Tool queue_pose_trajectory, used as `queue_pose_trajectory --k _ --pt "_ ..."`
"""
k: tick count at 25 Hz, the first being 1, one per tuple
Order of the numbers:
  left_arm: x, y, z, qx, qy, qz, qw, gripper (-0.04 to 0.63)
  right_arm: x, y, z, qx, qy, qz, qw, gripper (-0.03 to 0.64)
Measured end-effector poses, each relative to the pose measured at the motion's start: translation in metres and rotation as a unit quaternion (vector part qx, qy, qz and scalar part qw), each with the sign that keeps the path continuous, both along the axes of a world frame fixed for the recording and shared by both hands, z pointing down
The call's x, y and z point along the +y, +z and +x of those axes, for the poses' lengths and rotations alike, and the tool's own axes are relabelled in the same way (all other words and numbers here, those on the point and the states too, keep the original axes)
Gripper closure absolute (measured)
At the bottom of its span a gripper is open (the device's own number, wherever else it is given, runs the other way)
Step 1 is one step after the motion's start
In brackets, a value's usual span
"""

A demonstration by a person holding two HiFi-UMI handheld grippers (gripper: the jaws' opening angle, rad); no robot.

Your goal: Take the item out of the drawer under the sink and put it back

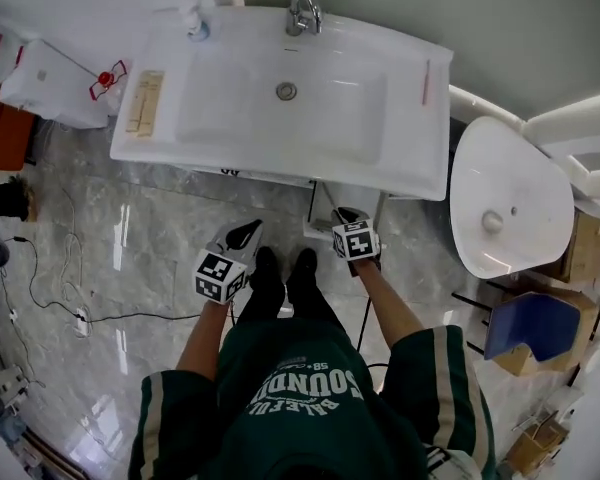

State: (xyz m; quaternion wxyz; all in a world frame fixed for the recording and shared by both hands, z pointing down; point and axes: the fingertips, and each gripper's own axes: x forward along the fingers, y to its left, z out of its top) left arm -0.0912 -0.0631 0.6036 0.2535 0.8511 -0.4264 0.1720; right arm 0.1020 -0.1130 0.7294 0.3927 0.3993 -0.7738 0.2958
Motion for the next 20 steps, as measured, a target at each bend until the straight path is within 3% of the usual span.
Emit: queue_pose_trajectory --k 3,6,12,20 --pt "-0.002 -0.018 -0.001 0.0 0.0 0.014 0.9999 0.545 0.003 -0.034 -0.003 -0.016 0.01 0.024 1.0 0.566" --pt "-0.011 -0.036 -0.006 -0.001 -0.001 0.036 0.9994 0.545 -0.002 -0.066 -0.006 -0.023 0.02 0.053 0.998 0.613" --pt "-0.029 -0.071 -0.013 0.003 -0.012 0.077 0.997 0.545 -0.012 -0.133 -0.015 -0.063 0.028 0.117 0.991 0.615" --pt "-0.053 -0.113 -0.024 0.009 -0.027 0.125 0.9918 0.545 -0.041 -0.238 -0.027 -0.121 0.028 0.234 0.964 0.615"
